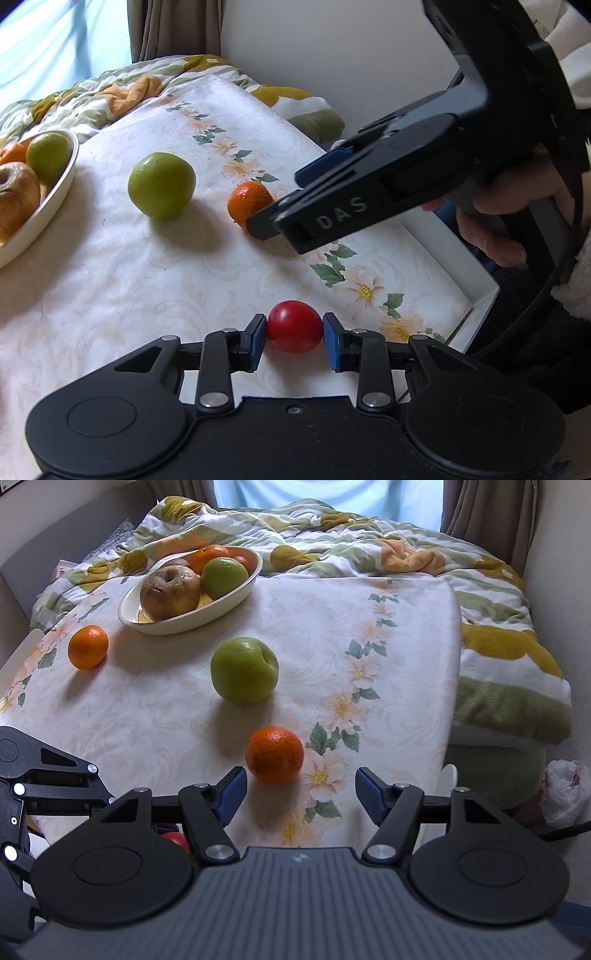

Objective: Organize fruits
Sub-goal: 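Grasp the red cherry tomato with the left tool while the right tool grasps a tangerine, then carry the tomato and tangerine in both tools over the bowl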

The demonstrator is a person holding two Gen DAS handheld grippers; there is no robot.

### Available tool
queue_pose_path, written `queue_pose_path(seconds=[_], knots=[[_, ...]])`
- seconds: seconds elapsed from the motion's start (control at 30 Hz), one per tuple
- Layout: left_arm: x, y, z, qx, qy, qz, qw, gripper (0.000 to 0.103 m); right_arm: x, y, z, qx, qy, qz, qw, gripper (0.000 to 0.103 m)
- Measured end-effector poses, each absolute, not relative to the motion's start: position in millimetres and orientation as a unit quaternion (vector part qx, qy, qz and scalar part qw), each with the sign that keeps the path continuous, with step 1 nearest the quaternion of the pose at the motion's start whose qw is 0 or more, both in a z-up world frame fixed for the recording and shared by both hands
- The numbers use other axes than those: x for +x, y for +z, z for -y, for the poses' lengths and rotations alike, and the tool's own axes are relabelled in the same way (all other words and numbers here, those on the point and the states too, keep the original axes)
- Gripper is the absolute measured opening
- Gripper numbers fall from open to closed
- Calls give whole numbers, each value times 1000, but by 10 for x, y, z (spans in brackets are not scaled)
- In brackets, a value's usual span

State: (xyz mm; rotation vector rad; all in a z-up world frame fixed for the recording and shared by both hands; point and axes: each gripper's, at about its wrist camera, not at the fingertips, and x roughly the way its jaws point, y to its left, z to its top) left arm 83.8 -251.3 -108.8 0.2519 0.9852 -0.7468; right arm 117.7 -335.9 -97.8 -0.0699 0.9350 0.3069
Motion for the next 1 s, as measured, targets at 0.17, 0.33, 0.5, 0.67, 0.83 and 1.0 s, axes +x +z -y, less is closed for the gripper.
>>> queue_pose_path(seconds=[0.17,0.33,0.5,0.67,0.83,1.0], knots=[[866,-1078,2449,116,-340,-464,810,36,1244,-996,3301,-28,159,-447,880,71],[889,-1070,2382,117,-333,-465,812,36,1272,-1009,3267,-24,164,-446,880,70],[895,-1059,2323,116,-325,-467,814,36,1291,-1023,3235,-22,169,-446,879,60],[894,-1019,2242,106,-314,-466,821,36,1294,-1013,3212,-21,167,-447,879,52],[886,-914,2172,103,-305,-457,829,36,1263,-955,3186,-16,169,-446,879,52],[856,-716,2052,89,-288,-442,845,36,1209,-813,3138,-18,173,-439,881,52]])
